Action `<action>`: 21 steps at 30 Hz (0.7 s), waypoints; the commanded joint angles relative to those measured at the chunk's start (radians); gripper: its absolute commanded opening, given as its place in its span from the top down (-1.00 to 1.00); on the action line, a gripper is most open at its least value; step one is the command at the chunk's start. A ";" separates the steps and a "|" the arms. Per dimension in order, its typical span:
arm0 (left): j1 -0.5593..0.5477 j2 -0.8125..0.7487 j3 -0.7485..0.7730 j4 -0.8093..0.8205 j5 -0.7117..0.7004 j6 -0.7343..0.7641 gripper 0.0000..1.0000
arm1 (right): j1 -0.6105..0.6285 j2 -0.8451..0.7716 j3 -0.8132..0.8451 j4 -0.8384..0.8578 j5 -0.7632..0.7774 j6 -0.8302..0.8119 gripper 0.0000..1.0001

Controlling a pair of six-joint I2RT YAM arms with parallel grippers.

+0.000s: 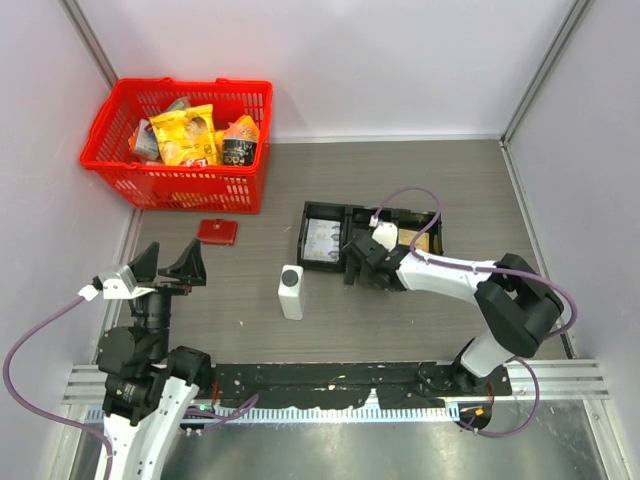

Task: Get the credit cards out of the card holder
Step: Move the storage box to the center of the board.

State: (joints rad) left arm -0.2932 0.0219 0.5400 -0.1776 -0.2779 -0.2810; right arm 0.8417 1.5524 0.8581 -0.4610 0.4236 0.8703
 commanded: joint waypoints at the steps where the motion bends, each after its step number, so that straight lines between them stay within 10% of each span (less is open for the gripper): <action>1: 0.005 -0.007 0.018 0.016 -0.012 0.000 -0.99 | -0.087 0.040 0.039 0.125 -0.019 -0.148 -1.00; 21: 0.005 0.018 0.020 0.010 -0.020 0.000 -0.99 | -0.409 0.166 0.202 0.150 -0.141 -0.425 -1.00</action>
State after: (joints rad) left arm -0.2932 0.0242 0.5400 -0.1802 -0.2882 -0.2810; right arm 0.4770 1.7290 1.0046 -0.3454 0.2932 0.5026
